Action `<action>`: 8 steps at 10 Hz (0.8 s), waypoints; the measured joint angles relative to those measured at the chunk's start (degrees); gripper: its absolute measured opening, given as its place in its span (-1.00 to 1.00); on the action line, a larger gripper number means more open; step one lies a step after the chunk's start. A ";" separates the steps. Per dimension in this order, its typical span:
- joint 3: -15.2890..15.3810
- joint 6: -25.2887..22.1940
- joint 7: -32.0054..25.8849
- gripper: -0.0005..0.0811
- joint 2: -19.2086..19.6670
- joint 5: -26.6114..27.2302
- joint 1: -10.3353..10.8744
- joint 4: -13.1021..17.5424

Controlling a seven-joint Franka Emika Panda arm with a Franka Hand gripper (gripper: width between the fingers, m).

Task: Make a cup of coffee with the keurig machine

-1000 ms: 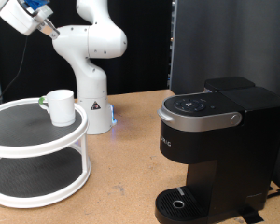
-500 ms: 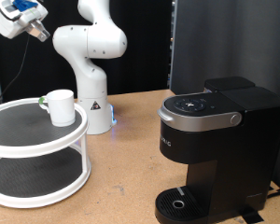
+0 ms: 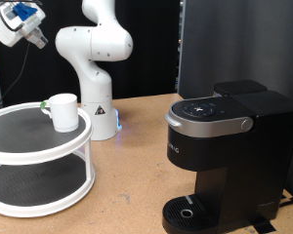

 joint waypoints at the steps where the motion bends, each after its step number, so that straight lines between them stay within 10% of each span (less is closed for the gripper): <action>1: -0.14 -0.08 -0.02 -0.98 -0.04 -0.02 0.00 -0.04; 8: -0.35 0.48 0.01 -0.98 -0.05 0.15 -0.01 -1.01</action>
